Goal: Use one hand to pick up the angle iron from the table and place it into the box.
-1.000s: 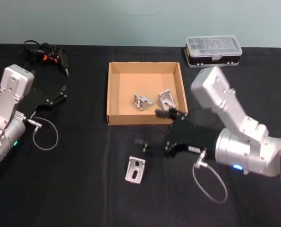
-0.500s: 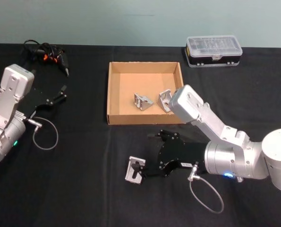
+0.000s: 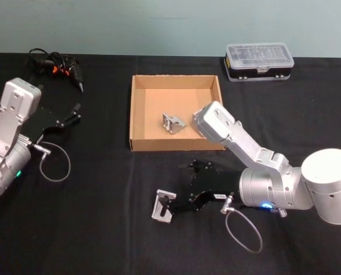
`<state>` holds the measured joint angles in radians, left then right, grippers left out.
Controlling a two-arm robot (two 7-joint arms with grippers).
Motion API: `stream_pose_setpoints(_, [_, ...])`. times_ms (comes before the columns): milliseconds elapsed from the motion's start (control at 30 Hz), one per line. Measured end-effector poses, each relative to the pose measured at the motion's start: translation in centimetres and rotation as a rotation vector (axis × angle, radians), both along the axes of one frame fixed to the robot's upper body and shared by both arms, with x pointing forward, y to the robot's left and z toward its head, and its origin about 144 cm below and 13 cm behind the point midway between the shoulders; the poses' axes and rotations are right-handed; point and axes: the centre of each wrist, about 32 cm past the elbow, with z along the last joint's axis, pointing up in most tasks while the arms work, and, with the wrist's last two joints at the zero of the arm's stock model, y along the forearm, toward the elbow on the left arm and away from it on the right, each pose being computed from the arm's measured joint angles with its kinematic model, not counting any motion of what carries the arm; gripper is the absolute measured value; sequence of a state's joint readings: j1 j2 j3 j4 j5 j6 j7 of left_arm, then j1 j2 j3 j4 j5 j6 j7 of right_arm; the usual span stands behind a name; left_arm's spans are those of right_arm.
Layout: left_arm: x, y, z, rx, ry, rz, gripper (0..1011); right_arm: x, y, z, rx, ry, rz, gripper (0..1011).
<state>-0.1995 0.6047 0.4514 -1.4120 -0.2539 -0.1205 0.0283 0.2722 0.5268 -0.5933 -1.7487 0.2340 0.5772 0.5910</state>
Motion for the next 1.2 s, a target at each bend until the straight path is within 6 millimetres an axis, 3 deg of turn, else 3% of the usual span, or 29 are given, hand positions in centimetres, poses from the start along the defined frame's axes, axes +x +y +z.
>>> stream_pose_setpoints(1200, [0.0,0.0,0.0,0.000,0.000,0.000,1011,0.8,1.8,-1.5,-0.053,0.024,0.020,993])
